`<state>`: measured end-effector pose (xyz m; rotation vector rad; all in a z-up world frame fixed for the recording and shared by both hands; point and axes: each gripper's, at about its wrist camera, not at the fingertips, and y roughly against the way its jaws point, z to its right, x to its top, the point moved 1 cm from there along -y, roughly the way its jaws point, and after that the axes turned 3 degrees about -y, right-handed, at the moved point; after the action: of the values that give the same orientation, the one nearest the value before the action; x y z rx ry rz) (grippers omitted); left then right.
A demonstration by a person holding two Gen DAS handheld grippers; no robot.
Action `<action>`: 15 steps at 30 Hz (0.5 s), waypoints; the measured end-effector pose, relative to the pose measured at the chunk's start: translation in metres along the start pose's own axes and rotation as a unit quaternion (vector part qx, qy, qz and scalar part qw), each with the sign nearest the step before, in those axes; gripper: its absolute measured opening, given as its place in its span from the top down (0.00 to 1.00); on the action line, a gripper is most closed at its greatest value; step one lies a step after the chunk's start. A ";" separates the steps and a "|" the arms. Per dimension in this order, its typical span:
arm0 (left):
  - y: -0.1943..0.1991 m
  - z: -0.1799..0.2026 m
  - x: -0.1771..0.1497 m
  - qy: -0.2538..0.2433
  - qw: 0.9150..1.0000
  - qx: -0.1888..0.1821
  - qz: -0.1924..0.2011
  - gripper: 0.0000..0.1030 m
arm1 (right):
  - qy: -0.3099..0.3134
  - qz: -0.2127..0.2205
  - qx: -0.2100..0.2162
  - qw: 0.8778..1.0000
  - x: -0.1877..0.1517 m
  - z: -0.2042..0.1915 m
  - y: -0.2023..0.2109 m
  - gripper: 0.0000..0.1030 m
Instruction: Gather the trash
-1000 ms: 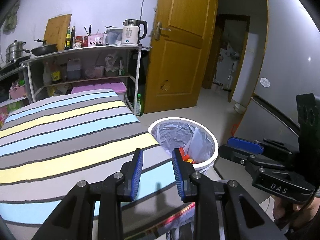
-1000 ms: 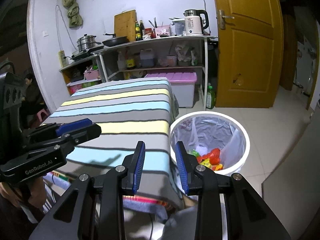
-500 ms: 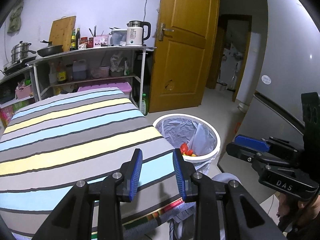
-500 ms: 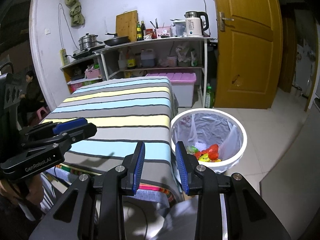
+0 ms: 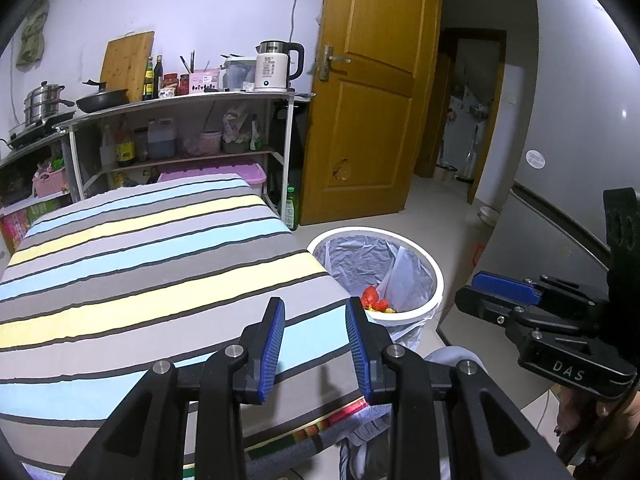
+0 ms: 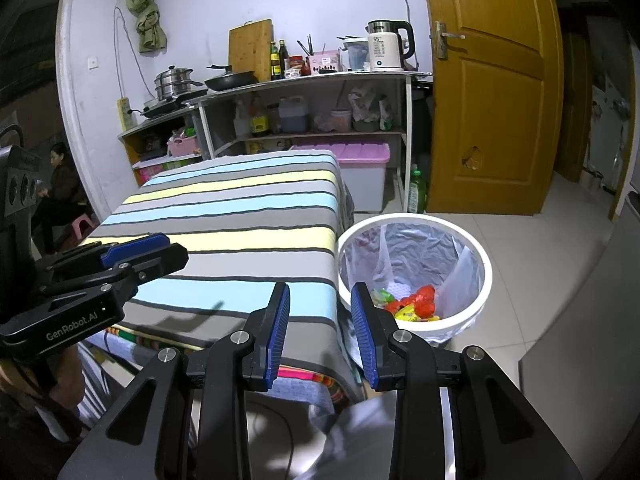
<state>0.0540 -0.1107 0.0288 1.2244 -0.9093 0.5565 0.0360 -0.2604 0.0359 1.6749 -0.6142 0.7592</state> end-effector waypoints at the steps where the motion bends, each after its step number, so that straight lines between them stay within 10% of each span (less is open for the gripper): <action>1: 0.000 0.000 0.000 0.000 1.000 0.001 0.000 0.70 | 0.000 0.000 0.000 1.000 -0.001 0.000 0.000 0.68; 15: 0.001 -0.002 -0.001 0.001 1.000 0.004 0.001 0.70 | 0.000 -0.001 0.000 1.000 0.000 0.001 0.000 0.68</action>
<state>0.0533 -0.1089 0.0287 1.2297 -0.9066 0.5634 0.0361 -0.2613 0.0356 1.6753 -0.6132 0.7586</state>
